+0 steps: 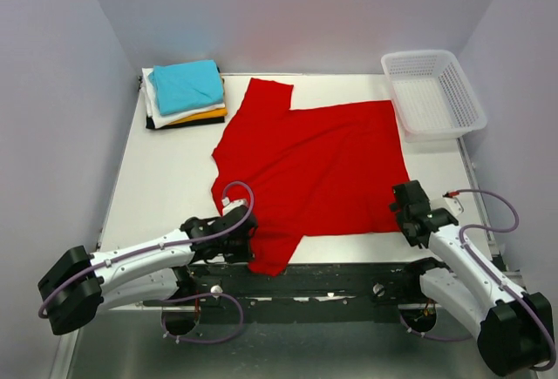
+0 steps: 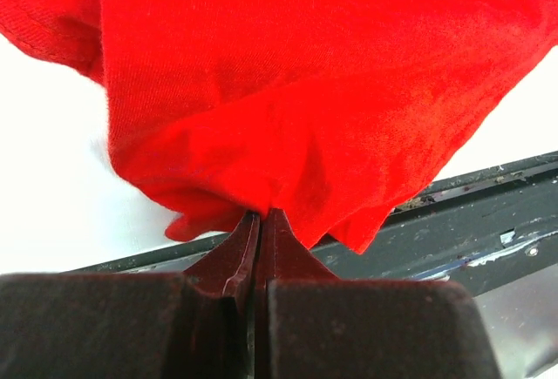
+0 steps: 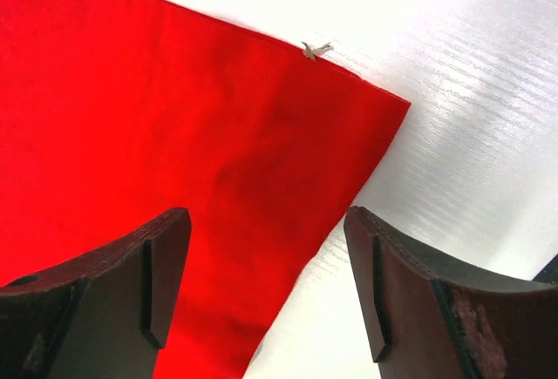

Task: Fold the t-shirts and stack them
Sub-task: Grab the side of the flattened tshirt closest away from the robot with both arms

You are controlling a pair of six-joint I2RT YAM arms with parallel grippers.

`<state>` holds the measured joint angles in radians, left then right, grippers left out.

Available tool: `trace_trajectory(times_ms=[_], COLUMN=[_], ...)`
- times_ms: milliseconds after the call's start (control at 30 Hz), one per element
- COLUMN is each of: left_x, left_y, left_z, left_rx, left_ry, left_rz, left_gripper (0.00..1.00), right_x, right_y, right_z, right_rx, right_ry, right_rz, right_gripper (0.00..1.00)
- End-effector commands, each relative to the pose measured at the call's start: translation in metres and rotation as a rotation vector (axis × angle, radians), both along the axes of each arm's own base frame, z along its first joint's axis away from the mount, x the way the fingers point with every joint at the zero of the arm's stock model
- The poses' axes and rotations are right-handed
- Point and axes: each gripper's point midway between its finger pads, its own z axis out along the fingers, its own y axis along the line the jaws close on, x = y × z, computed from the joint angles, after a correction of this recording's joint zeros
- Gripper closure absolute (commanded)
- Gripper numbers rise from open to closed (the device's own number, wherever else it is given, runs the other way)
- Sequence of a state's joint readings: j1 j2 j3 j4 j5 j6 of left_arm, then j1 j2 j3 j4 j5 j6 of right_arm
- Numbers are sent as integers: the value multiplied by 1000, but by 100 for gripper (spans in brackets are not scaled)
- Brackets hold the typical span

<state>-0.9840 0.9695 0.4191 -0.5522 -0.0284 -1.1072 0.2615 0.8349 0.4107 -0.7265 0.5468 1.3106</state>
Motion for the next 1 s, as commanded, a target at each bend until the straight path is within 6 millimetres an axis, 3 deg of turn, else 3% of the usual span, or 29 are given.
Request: trace_trajectory(times_ms=[0, 100, 200, 300, 333, 500, 700, 967], left_x=[-6, -11, -13, -14, -16, -26, -51, -78], left_y=[-4, -7, -7, -8, -8, -9, -18, -27], left_z=[-1, 0, 2, 6, 7, 16, 35, 37], left_rx=[-49, -82, -87, -107, -112, -150, -261, -315], left_ry=[1, 14, 16, 15, 18, 36, 75, 152], left_rz=[-17, -28, -24, -30, -33, -51, -99, -144], left_gripper=[100, 100, 100, 100, 100, 100, 100, 100], right_x=[4, 6, 5, 5, 7, 12, 4, -4], right_y=[-5, 3, -1, -7, -5, -1, -2, 8], right_z=[-11, -25, -23, -15, -13, 11, 49, 45], right_rx=[8, 47, 16, -6, 3, 30, 35, 88], right_ry=[-36, -35, -27, -49, -63, -148, -185, -179], right_rz=[-79, -64, -60, -70, -64, -31, -7, 41], right_gripper=[26, 35, 45, 70, 98, 99, 99, 99])
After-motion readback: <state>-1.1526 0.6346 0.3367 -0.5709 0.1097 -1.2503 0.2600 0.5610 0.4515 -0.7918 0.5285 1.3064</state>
